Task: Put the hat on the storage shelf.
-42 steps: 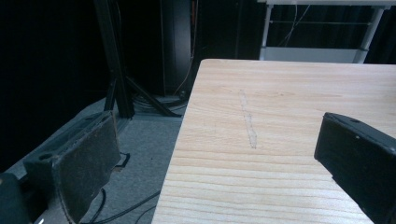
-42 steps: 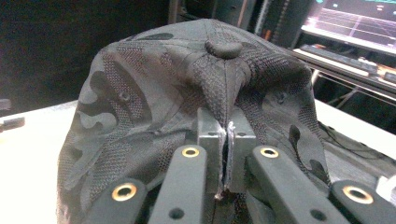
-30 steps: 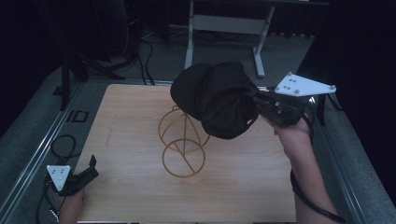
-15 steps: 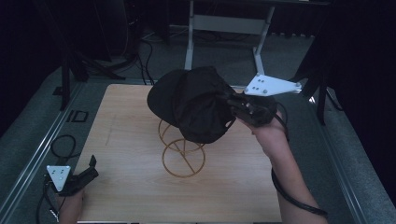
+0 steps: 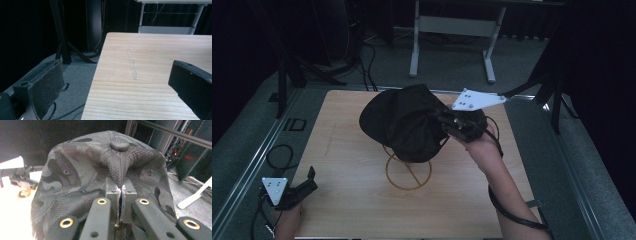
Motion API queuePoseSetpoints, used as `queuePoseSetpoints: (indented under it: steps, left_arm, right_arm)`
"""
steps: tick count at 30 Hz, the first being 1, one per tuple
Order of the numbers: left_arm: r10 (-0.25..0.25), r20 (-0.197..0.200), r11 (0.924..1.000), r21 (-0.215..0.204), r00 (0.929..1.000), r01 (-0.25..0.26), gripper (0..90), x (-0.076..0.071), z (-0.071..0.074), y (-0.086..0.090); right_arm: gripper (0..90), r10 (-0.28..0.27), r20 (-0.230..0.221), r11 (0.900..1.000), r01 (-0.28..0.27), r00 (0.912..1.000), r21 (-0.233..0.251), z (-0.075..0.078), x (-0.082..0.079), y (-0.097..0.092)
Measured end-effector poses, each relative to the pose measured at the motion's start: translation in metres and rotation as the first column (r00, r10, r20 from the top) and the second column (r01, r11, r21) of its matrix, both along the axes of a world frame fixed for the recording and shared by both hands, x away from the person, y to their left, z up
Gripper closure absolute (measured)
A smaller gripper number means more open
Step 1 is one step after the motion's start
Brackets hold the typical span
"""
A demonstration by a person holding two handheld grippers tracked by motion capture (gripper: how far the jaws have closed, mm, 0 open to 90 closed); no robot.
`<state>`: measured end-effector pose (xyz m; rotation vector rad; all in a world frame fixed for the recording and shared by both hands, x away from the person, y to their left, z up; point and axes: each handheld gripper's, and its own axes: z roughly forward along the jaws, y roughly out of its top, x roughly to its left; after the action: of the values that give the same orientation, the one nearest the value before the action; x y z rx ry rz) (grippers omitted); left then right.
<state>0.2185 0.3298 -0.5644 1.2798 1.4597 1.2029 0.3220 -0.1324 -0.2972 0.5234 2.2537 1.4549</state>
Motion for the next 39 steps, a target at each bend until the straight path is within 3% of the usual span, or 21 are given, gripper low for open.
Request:
queuePoseSetpoints:
  steps: [16,20,27,39]
  left_arm:
    - [-0.003,0.0,1.0,0.002,1.0,0.003,0.6,0.0,0.0,0.0]
    - [-0.003,0.0,1.0,0.001,1.0,0.003,0.6,0.0,0.0,0.0]
    - [-0.004,-0.001,1.0,0.002,1.0,0.004,0.6,0.0,0.0,0.0]
    - [-0.003,-0.001,1.0,0.004,1.0,0.003,0.6,0.0,0.0,0.0]
  right_arm:
    - [86.2,0.007,-0.072,0.9964,-0.013,0.9974,-0.084,-0.041,0.01,0.019]
    - [82.9,0.009,-0.085,0.997,-0.015,0.9963,-0.076,-0.047,0.011,0.019]
    - [67.0,0.0,-0.118,0.9989,-0.005,0.993,-0.047,-0.05,0.013,0.014]
    - [65.1,-0.01,-0.127,0.9987,0.003,0.9919,-0.051,-0.055,0.016,0.012]
